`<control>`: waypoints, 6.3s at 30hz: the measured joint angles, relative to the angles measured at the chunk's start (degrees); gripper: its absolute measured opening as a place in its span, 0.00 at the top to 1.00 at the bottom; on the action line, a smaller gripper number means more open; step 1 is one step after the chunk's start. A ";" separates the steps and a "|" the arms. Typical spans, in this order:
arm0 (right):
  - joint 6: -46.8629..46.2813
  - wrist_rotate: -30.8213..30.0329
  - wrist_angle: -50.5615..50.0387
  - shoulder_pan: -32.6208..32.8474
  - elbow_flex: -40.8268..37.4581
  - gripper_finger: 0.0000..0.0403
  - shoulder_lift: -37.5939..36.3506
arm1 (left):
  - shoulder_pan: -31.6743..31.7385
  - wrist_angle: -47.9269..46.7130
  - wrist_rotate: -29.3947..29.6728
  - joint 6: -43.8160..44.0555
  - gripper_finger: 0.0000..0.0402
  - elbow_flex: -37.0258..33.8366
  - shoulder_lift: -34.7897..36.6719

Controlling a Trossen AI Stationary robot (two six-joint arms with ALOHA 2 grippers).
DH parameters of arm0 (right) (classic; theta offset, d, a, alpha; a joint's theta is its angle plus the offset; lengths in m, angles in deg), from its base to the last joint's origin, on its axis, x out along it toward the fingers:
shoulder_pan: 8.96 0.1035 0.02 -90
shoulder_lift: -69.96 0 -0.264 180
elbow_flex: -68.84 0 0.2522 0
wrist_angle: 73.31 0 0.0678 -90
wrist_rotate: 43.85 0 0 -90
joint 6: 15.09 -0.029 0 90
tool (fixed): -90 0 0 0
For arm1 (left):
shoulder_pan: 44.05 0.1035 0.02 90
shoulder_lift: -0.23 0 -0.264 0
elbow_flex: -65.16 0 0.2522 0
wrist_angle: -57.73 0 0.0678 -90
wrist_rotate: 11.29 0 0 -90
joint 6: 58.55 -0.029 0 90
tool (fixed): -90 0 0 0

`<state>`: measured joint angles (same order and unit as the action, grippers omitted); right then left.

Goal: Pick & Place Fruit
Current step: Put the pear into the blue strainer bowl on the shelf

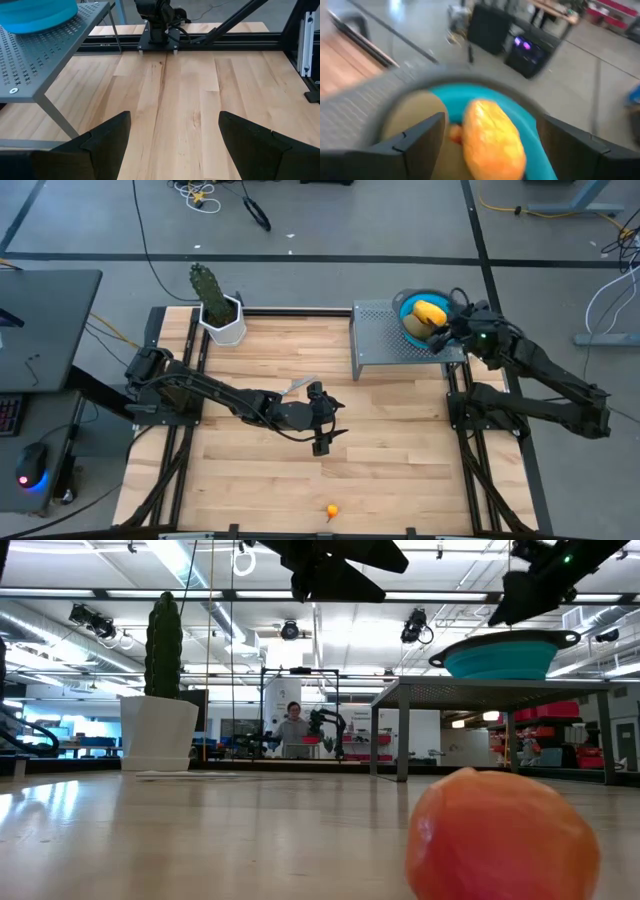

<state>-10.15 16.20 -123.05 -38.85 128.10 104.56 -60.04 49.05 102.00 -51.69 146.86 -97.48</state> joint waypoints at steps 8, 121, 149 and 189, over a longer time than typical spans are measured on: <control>-1.89 12.19 6.61 2.00 0.00 0.19 -7.13 | -0.39 -0.89 -0.13 0.29 0.23 0.00 0.00; -23.07 -4.03 64.36 73.55 19.87 0.20 86.42 | -30.29 6.91 16.87 7.96 0.23 0.00 6.79; -32.10 -3.16 56.40 73.44 19.82 0.20 88.80 | -29.44 6.40 17.86 5.97 0.23 0.00 6.71; -34.05 -1.58 55.11 73.53 19.82 0.47 90.35 | -29.44 5.79 17.64 6.23 0.23 0.00 6.71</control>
<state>-44.21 14.62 -67.94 34.68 147.92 194.91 -89.48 54.84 119.64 -45.46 146.86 -90.77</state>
